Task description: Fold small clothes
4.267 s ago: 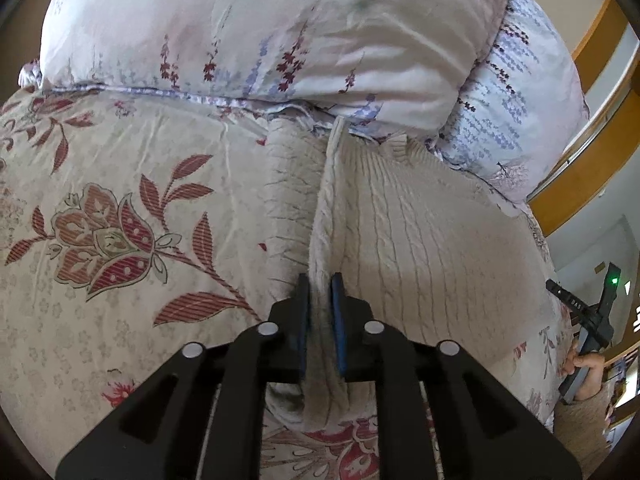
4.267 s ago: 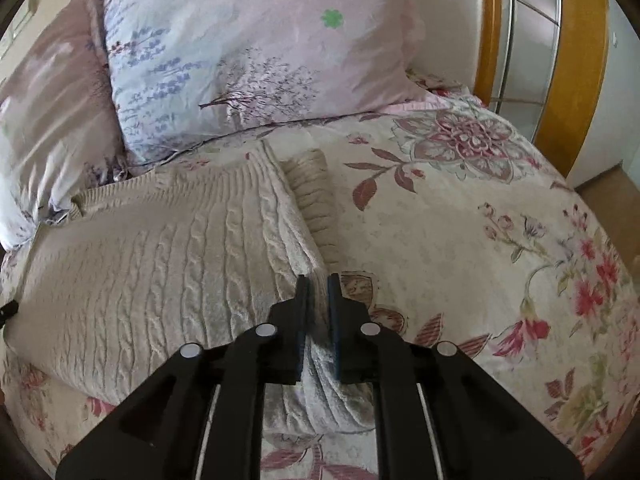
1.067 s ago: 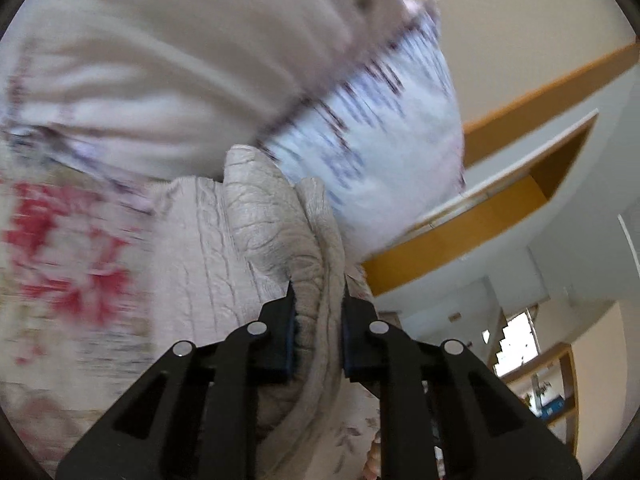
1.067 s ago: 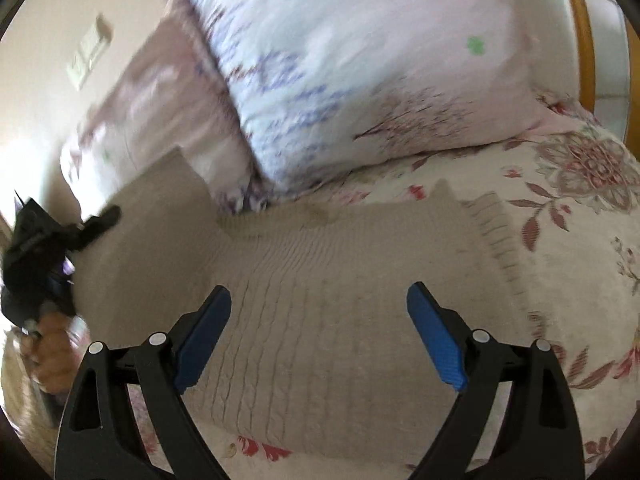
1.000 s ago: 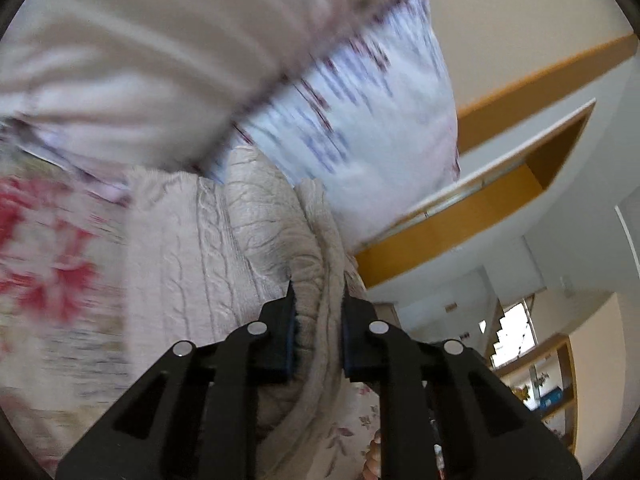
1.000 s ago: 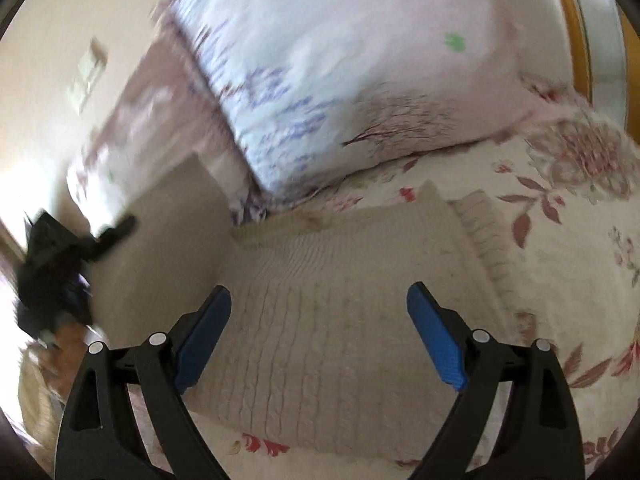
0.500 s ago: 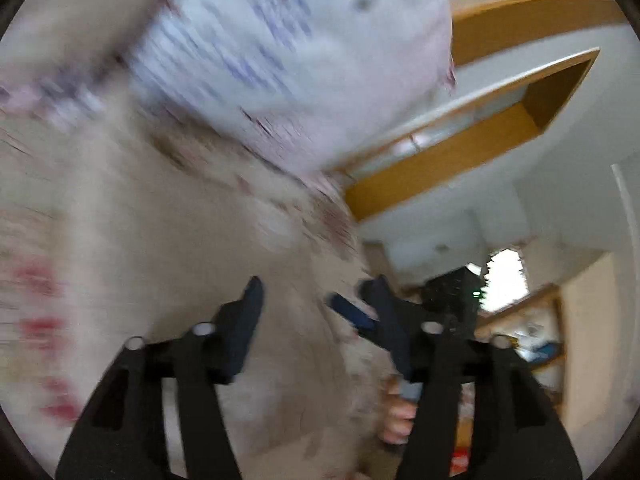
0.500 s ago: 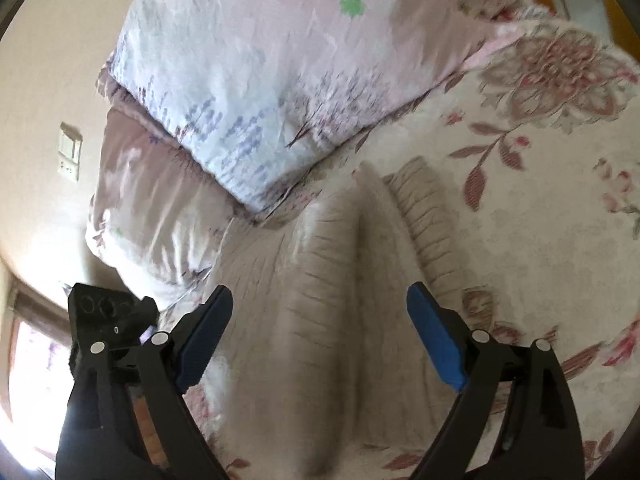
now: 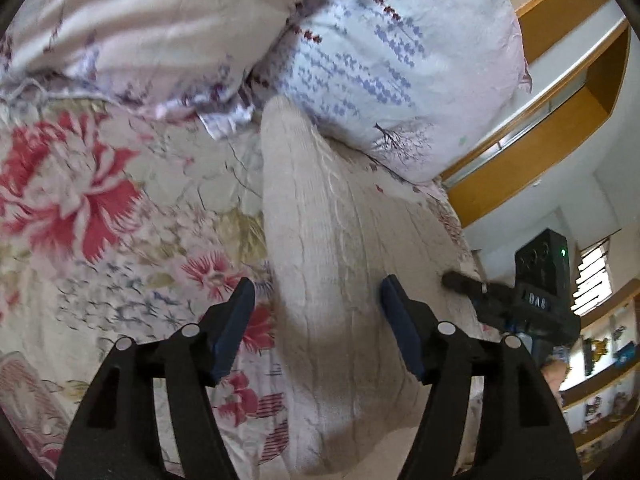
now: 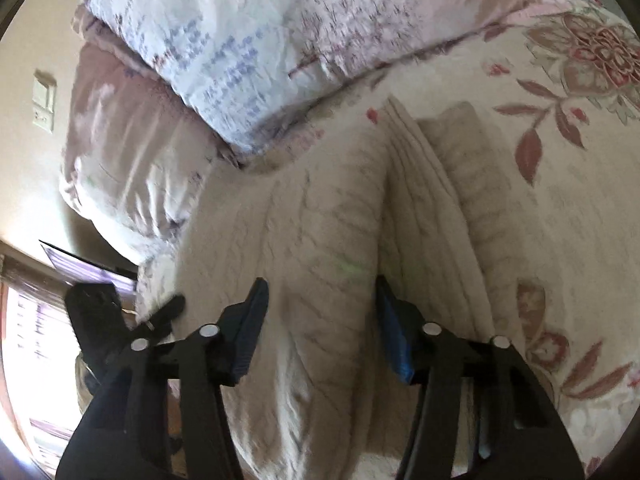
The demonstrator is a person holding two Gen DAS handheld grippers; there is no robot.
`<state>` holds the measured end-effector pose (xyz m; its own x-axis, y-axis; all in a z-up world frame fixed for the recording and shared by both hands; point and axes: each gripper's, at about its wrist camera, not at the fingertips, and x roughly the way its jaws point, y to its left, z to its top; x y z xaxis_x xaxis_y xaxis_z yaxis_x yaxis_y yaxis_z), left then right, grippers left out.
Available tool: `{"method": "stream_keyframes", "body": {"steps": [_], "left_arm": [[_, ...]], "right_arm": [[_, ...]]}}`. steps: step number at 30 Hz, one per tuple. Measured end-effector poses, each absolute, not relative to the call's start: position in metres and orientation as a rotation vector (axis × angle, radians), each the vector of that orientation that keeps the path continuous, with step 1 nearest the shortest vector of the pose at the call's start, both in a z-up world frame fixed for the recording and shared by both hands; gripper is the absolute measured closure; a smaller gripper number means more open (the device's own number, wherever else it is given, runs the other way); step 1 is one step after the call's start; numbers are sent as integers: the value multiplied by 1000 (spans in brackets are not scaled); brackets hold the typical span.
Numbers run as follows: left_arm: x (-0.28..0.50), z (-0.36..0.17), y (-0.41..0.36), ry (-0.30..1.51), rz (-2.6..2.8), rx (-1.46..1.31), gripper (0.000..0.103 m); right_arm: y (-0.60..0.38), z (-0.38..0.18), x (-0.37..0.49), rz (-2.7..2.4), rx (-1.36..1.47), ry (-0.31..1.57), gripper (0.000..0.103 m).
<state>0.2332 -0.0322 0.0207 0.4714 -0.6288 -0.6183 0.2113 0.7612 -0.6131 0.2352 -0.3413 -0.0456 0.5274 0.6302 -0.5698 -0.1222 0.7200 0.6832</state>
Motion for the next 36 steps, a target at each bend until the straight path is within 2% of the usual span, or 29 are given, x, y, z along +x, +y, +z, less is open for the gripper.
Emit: {"method": "stream_keyframes", "body": {"steps": [5, 8, 9, 15, 18, 22, 28, 31, 33, 34, 36], "left_arm": [[233, 10, -24, 990, -577, -606, 36], [234, 5, -21, 1009, -586, -651, 34], [235, 4, -20, 1012, -595, -658, 33], [234, 5, -16, 999, -609, -680, 32], [234, 5, -13, 991, -643, -711, 30], [231, 6, -21, 995, -676, -678, 30], [227, 7, -35, 1006, -712, -626, 31], [227, 6, -39, 1018, -716, -608, 31], [229, 4, -42, 1028, -716, -601, 31], [228, 4, -41, 1029, -718, -599, 31], [227, 5, -41, 1027, -719, -592, 31]], "right_arm": [[-340, -51, 259, 476, 690, 927, 56], [-338, -51, 266, 454, 685, 910, 78], [-335, -46, 264, 446, 645, 884, 82], [-287, 23, 213, 330, 151, 570, 84], [-278, 50, 191, 260, -2, 427, 85], [-291, 47, 203, 184, -23, 475, 85], [-323, 19, 214, 162, 139, 570, 85], [-336, -10, 238, 140, 245, 722, 81], [-354, -36, 250, 99, 351, 836, 68], [-363, -38, 247, 106, 405, 827, 64], [-381, -34, 228, 98, 493, 804, 49]]}}
